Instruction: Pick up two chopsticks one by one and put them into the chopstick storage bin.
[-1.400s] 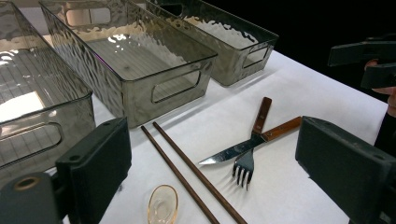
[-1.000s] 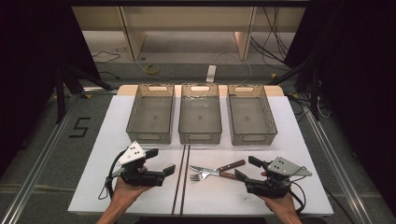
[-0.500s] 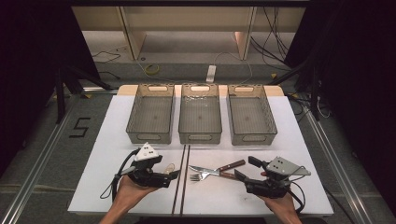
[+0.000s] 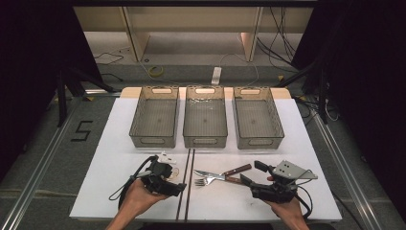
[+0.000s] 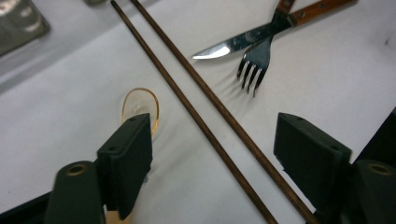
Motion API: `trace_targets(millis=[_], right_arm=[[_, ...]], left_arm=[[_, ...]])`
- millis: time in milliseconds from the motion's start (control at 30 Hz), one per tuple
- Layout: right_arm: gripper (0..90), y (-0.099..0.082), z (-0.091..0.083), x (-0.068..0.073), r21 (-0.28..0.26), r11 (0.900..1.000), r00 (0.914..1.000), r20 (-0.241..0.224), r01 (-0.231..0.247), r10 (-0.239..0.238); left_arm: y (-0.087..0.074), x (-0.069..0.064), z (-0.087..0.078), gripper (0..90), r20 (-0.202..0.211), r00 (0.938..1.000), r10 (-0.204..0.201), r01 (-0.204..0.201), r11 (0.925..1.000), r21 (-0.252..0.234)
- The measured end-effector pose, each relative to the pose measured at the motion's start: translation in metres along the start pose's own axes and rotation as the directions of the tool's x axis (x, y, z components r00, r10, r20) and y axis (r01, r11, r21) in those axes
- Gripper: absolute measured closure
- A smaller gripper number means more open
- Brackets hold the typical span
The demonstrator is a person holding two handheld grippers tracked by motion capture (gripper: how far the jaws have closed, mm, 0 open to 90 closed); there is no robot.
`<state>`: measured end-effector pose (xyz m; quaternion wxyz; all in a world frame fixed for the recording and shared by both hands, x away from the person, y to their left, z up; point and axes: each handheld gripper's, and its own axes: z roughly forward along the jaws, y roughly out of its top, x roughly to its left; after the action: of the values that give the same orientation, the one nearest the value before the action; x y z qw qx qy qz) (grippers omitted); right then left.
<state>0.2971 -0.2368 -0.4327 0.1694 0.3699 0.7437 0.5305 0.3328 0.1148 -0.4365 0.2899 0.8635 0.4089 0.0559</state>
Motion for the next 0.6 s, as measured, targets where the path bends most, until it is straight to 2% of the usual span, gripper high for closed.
trace_targets(millis=[33,67,100,133,167,200,233,267,367,400,600], right_arm=[[27.8,0.0,0.0,0.0,0.002,1.0,1.0,0.0,0.0,0.0],[27.9,0.0,0.0,0.0,0.002,1.0,1.0,0.0,0.0,0.0],[27.8,0.0,0.0,0.0,0.003,1.0,1.0,0.001,-0.001,0.001],[27.8,0.0,0.001,0.0,0.004,1.0,1.0,0.001,-0.002,0.002],[27.9,0.0,0.001,0.0,0.004,1.0,1.0,0.001,-0.002,0.002],[27.9,0.0,0.0,0.0,0.005,1.0,1.0,0.0,-0.001,0.001],[27.8,0.0,0.001,0.0,0.005,1.0,1.0,0.0,0.0,0.0],[27.9,0.0,0.001,0.0,0.006,1.0,1.0,-0.001,0.0,0.0],[27.9,0.0,0.001,0.0,0.01,0.9999,1.0,-0.002,0.003,-0.003],[27.9,0.0,0.001,0.0,0.011,0.9999,1.0,-0.001,0.002,-0.002],[27.9,0.0,0.001,0.0,0.013,0.9999,0.9998,-0.017,-0.002,0.002]], left_arm=[[0.0,0.0,0.0,31.8,0.0,1.0,0.0,0.0,1.0,0.0],[0.001,-0.001,0.004,33.8,-0.001,1.0,-0.003,0.003,0.9995,0.031],[0.001,-0.001,0.004,35.2,-0.001,1.0,-0.003,0.003,0.9995,0.031],[0.002,-0.002,0.008,36.6,-0.006,1.0,0.0,0.0,0.9978,0.066],[0.002,-0.002,0.008,37.3,-0.006,1.0,0.0,0.0,0.9978,0.066],[0.003,-0.002,0.014,37.9,-0.007,1.0,0.0,0.001,0.9951,0.099],[0.003,-0.002,0.014,39.2,-0.007,1.0,0.0,0.001,0.9951,0.099],[0.003,-0.005,0.019,40.9,-0.003,1.0,0.009,-0.008,0.9921,0.125],[0.004,-0.007,0.023,46.0,-0.011,0.9998,0.015,-0.014,0.9895,0.144],[0.005,-0.008,0.028,48.0,0.003,0.9998,0.02,-0.02,0.9847,0.173],[0.006,-0.01,0.032,54.9,-0.009,0.9992,0.039,-0.037,0.9798,0.197]])
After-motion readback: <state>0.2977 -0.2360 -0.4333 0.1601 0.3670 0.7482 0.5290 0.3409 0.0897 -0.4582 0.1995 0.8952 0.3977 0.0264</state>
